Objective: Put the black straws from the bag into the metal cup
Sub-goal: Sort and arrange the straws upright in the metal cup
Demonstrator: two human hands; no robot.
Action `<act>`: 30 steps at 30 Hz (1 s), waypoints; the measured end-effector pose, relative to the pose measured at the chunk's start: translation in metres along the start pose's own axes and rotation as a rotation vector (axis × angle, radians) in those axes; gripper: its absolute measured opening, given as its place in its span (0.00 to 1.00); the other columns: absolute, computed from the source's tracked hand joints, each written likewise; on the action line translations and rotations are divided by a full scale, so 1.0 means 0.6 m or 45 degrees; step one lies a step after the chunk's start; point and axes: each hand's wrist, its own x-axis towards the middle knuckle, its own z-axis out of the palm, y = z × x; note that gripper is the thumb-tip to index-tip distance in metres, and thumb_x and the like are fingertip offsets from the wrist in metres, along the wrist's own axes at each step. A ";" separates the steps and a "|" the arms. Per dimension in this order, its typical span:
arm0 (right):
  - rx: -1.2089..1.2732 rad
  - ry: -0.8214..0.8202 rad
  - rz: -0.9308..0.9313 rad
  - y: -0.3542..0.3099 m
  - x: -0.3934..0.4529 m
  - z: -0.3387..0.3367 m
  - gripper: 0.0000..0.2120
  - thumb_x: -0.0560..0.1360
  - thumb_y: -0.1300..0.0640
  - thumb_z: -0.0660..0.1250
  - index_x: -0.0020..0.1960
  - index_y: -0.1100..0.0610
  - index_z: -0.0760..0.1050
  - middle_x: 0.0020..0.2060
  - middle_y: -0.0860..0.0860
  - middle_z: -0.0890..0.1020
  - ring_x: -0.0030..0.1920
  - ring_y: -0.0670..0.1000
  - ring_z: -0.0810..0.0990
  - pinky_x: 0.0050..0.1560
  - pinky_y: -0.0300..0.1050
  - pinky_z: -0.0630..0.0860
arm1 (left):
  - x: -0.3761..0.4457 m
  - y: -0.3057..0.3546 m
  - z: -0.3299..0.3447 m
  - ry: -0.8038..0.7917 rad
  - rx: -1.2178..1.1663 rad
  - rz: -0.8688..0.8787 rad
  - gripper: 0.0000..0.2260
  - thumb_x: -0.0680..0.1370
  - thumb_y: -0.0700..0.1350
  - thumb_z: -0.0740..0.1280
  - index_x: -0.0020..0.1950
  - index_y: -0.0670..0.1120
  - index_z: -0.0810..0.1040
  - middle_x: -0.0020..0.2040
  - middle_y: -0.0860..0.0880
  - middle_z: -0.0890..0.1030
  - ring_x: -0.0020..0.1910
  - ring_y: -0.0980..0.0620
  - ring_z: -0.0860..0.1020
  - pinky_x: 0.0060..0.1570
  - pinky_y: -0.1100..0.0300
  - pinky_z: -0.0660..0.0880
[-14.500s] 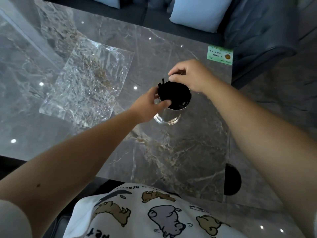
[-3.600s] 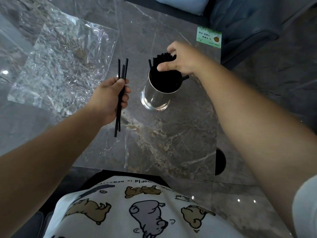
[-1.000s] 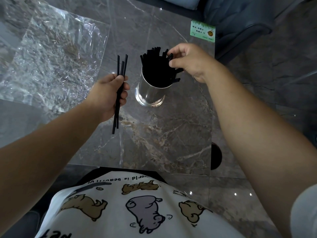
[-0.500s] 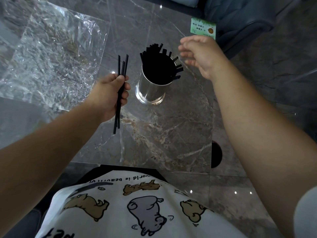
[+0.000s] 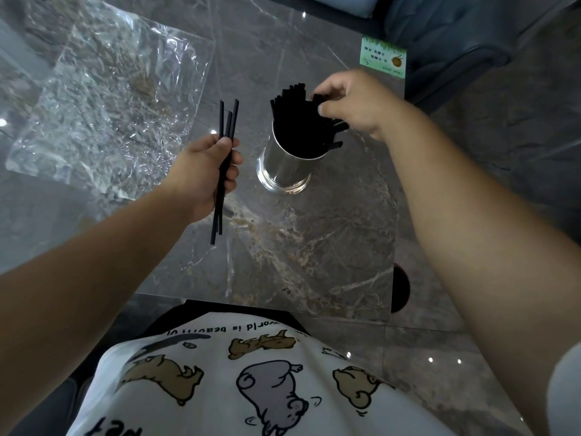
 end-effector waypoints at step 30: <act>0.295 0.178 -0.011 0.011 0.006 0.022 0.10 0.73 0.63 0.71 0.48 0.49 0.82 0.41 0.45 0.85 0.44 0.42 0.84 0.48 0.37 0.79 | 0.001 -0.001 0.007 -0.008 0.022 -0.016 0.07 0.82 0.43 0.58 0.51 0.45 0.75 0.35 0.51 0.77 0.30 0.55 0.71 0.29 0.63 0.67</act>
